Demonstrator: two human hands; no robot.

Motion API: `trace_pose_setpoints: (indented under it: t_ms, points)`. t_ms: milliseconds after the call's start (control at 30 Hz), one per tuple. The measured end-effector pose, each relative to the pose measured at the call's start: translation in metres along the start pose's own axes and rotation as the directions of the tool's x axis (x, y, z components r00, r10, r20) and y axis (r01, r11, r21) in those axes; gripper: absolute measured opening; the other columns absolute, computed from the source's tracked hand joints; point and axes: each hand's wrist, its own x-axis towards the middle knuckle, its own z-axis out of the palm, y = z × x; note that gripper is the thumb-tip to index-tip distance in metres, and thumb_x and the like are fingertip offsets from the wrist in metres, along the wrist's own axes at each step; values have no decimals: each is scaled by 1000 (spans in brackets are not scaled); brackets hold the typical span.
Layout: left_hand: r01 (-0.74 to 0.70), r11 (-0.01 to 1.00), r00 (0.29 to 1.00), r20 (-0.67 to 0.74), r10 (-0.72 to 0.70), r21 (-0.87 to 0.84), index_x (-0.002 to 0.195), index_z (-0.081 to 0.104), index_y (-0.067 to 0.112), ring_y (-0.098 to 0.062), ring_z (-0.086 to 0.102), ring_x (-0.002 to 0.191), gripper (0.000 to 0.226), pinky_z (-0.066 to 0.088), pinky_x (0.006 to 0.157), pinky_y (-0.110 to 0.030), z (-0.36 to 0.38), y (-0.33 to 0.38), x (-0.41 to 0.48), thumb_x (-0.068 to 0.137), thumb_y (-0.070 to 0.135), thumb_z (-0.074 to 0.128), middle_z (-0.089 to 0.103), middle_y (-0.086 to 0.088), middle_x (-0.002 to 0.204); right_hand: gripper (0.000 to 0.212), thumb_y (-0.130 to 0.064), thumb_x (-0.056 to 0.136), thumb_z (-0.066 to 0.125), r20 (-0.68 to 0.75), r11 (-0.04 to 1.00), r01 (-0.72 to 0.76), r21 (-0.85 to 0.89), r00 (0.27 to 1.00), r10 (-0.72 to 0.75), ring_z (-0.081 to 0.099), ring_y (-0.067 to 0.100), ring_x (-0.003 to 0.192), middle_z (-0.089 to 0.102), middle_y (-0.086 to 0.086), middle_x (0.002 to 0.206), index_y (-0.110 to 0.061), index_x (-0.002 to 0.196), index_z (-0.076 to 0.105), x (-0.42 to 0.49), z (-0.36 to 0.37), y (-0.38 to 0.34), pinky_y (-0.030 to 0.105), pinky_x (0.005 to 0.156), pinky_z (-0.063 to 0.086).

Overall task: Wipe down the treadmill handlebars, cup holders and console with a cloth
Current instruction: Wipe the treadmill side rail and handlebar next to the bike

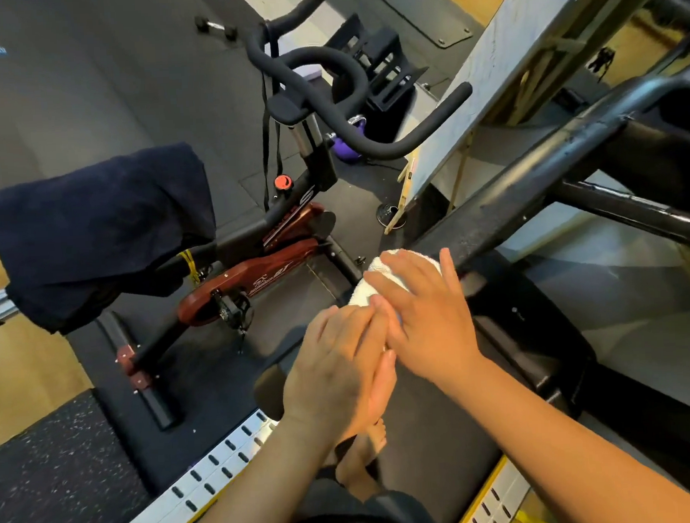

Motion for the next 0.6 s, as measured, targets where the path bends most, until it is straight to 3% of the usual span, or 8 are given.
trace_pose_setpoints:
  t_ms: [67, 133, 233, 300, 367, 467, 533, 600]
  points:
    - [11, 1000, 1000, -21, -11, -12, 126, 57, 2, -26, 56, 102, 49, 46, 89, -39, 2, 1, 1, 83, 24, 61, 58, -10, 114, 44, -45, 98, 29, 114, 998, -9, -60, 993, 16, 41, 18, 135, 56, -4, 134, -32, 121, 65, 12, -9, 0, 57, 118, 3]
    - [59, 998, 998, -19, -59, -8, 132, 52, 1, -28, 53, 111, 55, 45, 95, -40, 4, 1, 0, 84, 26, 61, 56, -13, 124, 45, -46, 97, 25, 279, 990, 2, -140, 960, 37, 42, 18, 129, 60, -6, 122, -34, 112, 66, 33, -16, -3, 57, 116, 0]
    - [134, 990, 991, 12, -135, 37, 132, 53, 0, -28, 47, 121, 57, 29, 112, -48, 2, 0, 2, 83, 28, 60, 53, -15, 135, 42, -46, 94, 28, 458, 967, 68, -246, 887, 54, 50, 23, 114, 64, -1, 102, -27, 90, 65, 66, -20, -15, 57, 112, 17]
    - [141, 989, 990, 5, -141, 55, 123, 56, 2, -30, 48, 120, 49, 23, 115, -49, 1, 0, 2, 81, 27, 61, 54, -16, 131, 35, -45, 92, 33, 525, 965, 70, -254, 848, 77, 54, 26, 107, 65, 3, 98, -25, 75, 55, 78, -21, -27, 52, 104, 28]
    - [161, 987, 987, -32, -160, 17, 119, 54, 6, -32, 52, 114, 43, 25, 114, -51, 0, 0, 0, 82, 27, 59, 56, -15, 123, 34, -45, 92, 32, 510, 964, 80, -253, 858, 62, 55, 26, 106, 66, 3, 98, -26, 74, 53, 75, -20, -32, 48, 100, 30]
    - [227, 966, 964, -113, -241, -120, 118, 49, 12, -29, 51, 107, 35, 31, 109, -50, -4, 1, -2, 86, 28, 51, 55, -8, 116, 52, -49, 94, 18, 328, 980, 104, -170, 944, -43, 49, 21, 118, 63, -4, 117, -31, 104, 66, 40, -12, -21, 45, 108, 25]
    - [242, 963, 957, -135, -257, -121, 114, 51, 12, -27, 50, 102, 30, 35, 102, -46, -3, 2, -1, 89, 29, 49, 56, -7, 111, 54, -50, 94, 17, 212, 995, 86, -58, 975, -72, 44, 17, 129, 57, -9, 131, -36, 121, 62, 16, -12, -10, 46, 114, 20]
    - [231, 971, 966, -104, -237, -70, 111, 57, 11, -26, 55, 97, 29, 39, 94, -39, -2, 2, -2, 90, 30, 51, 60, -6, 107, 52, -51, 95, 20, 205, 996, 80, -37, 976, -71, 40, 14, 136, 53, -10, 138, -36, 128, 58, 9, -11, -1, 50, 116, 14]
